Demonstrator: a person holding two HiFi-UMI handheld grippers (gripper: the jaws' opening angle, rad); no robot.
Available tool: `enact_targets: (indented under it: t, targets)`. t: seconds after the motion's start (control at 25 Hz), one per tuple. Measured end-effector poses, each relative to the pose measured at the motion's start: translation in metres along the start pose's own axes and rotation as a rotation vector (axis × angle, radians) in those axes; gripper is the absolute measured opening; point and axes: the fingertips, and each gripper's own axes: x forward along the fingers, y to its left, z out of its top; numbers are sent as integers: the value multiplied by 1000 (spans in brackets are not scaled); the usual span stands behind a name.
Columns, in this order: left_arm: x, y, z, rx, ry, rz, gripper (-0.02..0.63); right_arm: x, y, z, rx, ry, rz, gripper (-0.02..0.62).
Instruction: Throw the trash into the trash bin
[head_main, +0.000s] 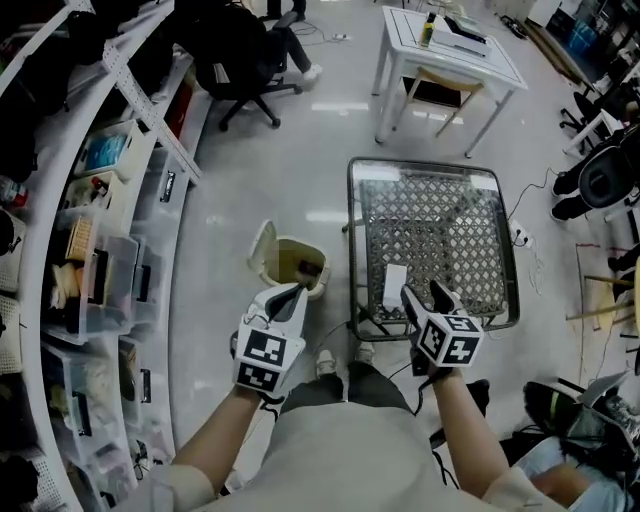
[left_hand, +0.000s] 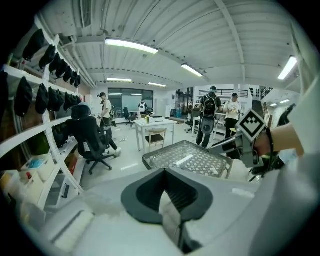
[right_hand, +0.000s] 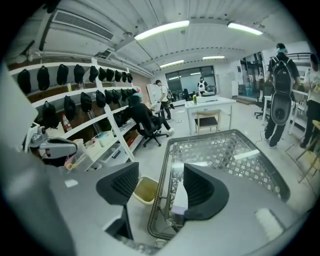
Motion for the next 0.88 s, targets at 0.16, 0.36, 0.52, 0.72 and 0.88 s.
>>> enact_targets:
  t: [0.16, 0.36, 0.52, 0.72, 0.88]
  targets:
    - [19, 7, -20, -39, 51, 19, 3, 41, -19, -32, 38, 88, -24, 296]
    - [46, 13, -45, -97, 124, 41, 3, 88, -38, -74, 44, 204, -40, 302]
    - [71, 13, -52, -141, 158, 37, 3, 119, -51, -104, 50, 292, -54, 316]
    - [96, 9, -77, -159, 238, 23, 3, 150, -68, -137, 59, 383, -96, 350]
    - [112, 6, -104, -177, 302, 20, 3, 169, -86, -157, 95, 446, -155, 356]
